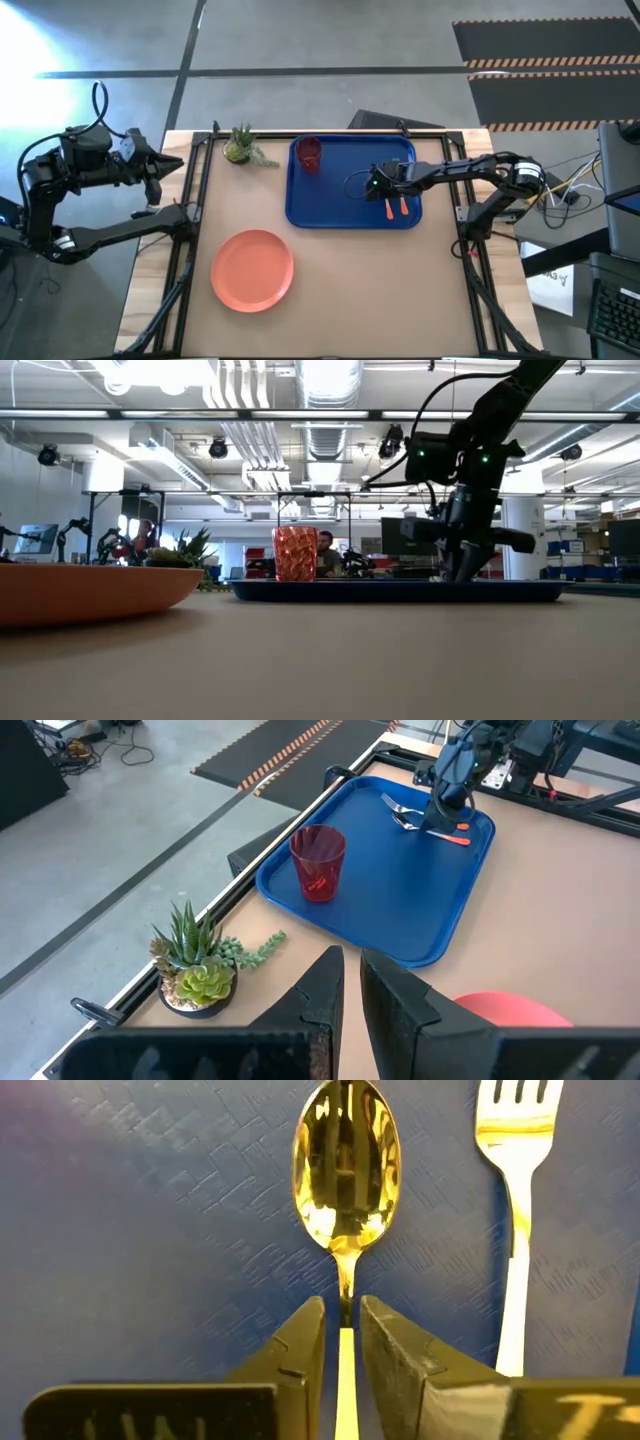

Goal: Pick and place plate/cup/fork/spoon on tray
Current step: Put the plate on the center of the serving tray

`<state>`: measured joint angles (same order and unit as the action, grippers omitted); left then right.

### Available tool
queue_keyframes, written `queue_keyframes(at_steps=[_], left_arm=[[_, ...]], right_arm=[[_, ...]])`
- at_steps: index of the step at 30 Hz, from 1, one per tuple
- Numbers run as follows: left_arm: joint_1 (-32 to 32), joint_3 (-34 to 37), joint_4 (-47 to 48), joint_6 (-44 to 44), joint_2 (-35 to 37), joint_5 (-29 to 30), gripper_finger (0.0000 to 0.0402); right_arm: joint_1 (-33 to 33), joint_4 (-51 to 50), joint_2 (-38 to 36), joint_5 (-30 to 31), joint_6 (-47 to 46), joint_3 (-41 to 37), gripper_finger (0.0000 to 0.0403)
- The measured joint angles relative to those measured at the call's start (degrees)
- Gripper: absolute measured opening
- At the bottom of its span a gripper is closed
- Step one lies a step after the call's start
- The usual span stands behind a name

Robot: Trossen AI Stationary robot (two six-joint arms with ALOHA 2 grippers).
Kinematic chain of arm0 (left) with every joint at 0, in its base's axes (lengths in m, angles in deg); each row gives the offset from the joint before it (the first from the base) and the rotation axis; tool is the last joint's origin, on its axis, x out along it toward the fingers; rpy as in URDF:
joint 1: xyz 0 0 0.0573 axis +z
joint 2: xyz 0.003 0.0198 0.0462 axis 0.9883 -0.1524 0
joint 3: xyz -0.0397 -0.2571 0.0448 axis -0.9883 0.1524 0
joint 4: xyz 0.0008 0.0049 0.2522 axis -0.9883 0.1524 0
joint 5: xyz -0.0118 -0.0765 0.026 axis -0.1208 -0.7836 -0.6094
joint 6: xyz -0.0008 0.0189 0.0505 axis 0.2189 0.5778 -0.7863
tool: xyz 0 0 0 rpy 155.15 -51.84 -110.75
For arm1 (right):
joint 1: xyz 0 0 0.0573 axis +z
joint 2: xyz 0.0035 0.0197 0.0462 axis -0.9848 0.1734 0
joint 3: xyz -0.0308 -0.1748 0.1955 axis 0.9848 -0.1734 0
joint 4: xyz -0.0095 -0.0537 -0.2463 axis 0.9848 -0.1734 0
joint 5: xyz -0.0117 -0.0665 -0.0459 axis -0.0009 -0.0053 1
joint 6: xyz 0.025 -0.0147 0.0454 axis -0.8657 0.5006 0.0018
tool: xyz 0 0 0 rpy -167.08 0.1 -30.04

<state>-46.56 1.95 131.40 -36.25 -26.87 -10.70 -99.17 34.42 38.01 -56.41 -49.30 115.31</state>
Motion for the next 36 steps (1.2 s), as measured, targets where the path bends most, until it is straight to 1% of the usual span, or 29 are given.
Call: queue_keyframes(at_steps=[3,6,9,13,17,20,24,26,28,32,36], left_arm=[[0.0,0.0,0.0,0.0,0.0,0.0,0.0019],[0.0,0.0,0.0,0.1,0.0,0.0,0.0019],[0.0,0.2,0.0,0.7,0.0,0.1,0.0019],[0.0,2.2,-0.9,4.4,-0.1,0.4,0.0022],[0.0,6.2,-0.7,4.5,-0.1,0.3,0.0036],[0.0,10.3,-0.7,4.6,-0.1,0.3,0.0056],[0.0,17.4,-2.2,8.9,-0.2,-1.0,0.0091],[0.0,21.3,-2.9,11.5,-0.4,-2.5,0.0110],[0.0,25.7,-3.9,14.4,-0.4,-5.2,0.0126],[0.0,34.7,-5.7,17.8,-0.5,-15.0,0.0150],[0.0,44.2,-10.5,22.6,-0.5,-24.3,0.0155]], right_arm=[[0.0,0.1,-0.3,-0.1,1.5,1.1,0.0070],[0.3,0.9,-1.5,-0.3,5.2,4.6,0.0076],[0.8,1.0,-2.9,-0.5,10.9,10.0,0.0079],[2.5,1.0,-4.2,-0.5,20.1,19.6,0.0079],[5.8,1.0,-4.7,-2.0,29.8,30.3,0.0079],[9.2,1.0,-4.7,-2.2,36.7,38.2,0.0079],[14.0,1.0,-4.8,-3.3,45.4,47.4,0.0079],[16.4,0.4,-4.8,-3.5,49.3,51.4,0.0079],[18.6,-1.1,-4.8,-3.5,52.5,55.0,0.0079],[21.8,-6.4,-4.8,-3.5,55.6,60.9,0.0079],[23.7,-11.3,-4.8,-3.5,56.0,65.1,0.0079]])
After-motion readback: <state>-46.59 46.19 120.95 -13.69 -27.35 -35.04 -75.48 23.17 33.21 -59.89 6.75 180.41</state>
